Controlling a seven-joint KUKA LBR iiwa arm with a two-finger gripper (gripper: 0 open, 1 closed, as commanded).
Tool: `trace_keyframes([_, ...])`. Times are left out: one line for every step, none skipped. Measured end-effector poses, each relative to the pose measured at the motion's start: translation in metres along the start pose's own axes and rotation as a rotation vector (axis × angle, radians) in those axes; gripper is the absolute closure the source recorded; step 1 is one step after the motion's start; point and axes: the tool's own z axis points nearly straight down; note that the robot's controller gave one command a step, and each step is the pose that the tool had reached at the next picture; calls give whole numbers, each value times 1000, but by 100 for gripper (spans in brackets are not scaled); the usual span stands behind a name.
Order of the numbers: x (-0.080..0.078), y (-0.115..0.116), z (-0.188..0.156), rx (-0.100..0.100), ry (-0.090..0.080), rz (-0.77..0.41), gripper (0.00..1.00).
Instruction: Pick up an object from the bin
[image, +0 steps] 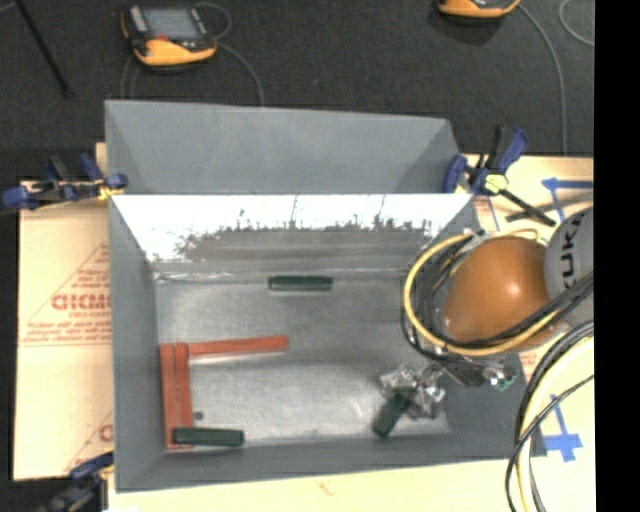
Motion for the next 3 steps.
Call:
trace_keyframes([17, -15, -182, 8, -4, -123, 100])
trace_keyframes([17, -13, -178, -1, -2, -123, 100])
trace_keyframes([-9, -21, -115, 2, -4, 33, 0])
